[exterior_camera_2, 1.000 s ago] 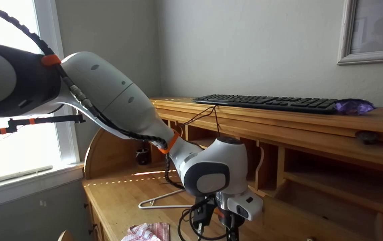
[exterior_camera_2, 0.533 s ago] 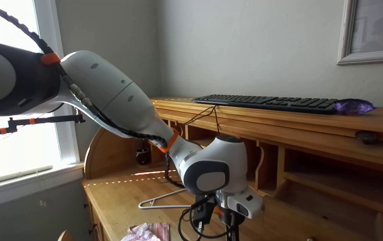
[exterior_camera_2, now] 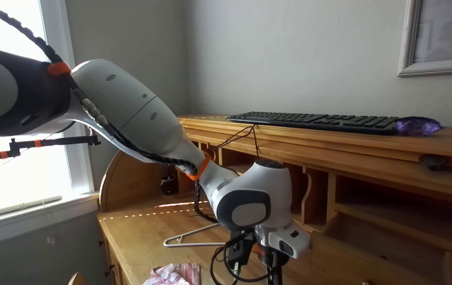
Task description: Put the coin in the open drawer on the right.
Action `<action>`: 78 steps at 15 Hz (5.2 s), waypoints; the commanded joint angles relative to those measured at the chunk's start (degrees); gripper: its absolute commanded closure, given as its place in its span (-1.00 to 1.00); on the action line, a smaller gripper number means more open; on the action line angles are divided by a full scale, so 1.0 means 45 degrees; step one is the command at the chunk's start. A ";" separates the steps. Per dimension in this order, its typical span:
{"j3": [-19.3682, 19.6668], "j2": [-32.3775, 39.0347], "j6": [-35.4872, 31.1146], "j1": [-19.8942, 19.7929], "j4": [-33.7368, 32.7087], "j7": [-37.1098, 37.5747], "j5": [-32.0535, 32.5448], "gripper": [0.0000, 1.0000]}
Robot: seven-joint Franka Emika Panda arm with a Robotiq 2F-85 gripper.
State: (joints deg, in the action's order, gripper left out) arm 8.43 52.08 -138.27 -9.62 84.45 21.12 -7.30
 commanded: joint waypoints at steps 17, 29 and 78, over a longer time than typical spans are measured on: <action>0.1317 -0.2020 -0.0123 0.1863 0.2454 0.0770 0.1086 0.87; 0.1578 -0.5661 -0.2472 0.1741 0.5463 0.2552 0.0644 0.87; 0.6364 -0.2229 -1.0376 0.4489 0.3614 0.6283 0.0177 -0.90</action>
State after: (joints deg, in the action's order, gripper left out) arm 36.64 41.63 -183.21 9.83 100.26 48.42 -5.79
